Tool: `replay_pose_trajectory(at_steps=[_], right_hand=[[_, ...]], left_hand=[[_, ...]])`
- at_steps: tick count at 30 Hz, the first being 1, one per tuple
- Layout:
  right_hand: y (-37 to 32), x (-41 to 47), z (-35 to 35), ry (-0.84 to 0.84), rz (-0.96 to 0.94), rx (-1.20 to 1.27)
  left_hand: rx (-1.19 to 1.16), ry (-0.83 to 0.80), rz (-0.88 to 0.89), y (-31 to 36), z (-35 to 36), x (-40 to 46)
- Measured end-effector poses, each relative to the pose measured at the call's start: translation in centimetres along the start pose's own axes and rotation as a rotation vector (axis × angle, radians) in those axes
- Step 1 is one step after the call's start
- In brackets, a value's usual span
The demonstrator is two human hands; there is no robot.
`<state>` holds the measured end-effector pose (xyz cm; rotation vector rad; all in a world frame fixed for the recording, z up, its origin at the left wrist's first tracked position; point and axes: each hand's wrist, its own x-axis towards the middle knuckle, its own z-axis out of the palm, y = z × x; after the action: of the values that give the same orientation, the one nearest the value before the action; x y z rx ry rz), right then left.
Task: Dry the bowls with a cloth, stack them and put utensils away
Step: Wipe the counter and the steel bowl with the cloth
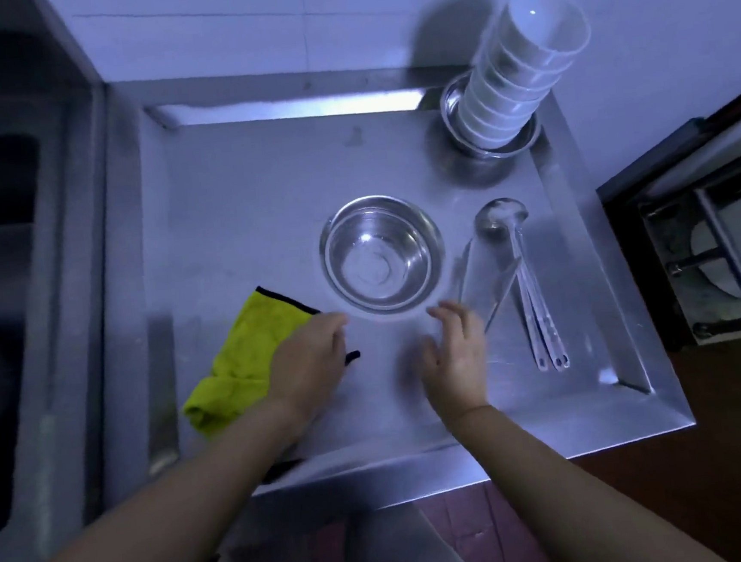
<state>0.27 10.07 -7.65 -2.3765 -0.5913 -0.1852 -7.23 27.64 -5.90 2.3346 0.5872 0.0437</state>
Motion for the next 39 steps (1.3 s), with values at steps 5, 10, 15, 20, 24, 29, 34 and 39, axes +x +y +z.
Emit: replay_pose_trajectory(at_steps=[5,10,15,20,24,29,34,39], right_hand=[[-10.2,-3.8,9.6,-0.449,-0.203,-0.137],[-16.2,-2.3,16.8,-0.634,-0.026,-0.523],[-18.9,5.0,21.4,-0.674,-0.119,-0.572],[-21.3,4.9,23.4,-0.716,-0.123,-0.397],[-22.8,-1.3,22.1,-0.709,-0.17,-0.257],[-23.1,-9.1,18.3,-0.775,-0.211,-0.252],[-25.1,-14.4,16.5,-0.803,-0.134,-0.189],[-26.3,-10.5,20.0,-0.613,-0.004,-0.015]], left_hand=[[-0.104,0.224,-0.234,-8.8,-7.9,-3.2],[-0.111,0.4,-0.31,-15.4,-14.0,-7.8],[-0.125,0.493,-0.33,-20.1,-17.3,-11.6],[-0.196,0.522,-0.262,-23.1,-19.0,-14.2],[-0.236,0.493,-0.277,-24.2,-19.8,-15.5],[-0.233,0.439,-0.265,-24.8,-20.6,-16.8],[-0.22,0.412,-0.298,-25.7,-21.3,-17.9],[-0.194,0.414,-0.306,-26.7,-21.7,-18.4]])
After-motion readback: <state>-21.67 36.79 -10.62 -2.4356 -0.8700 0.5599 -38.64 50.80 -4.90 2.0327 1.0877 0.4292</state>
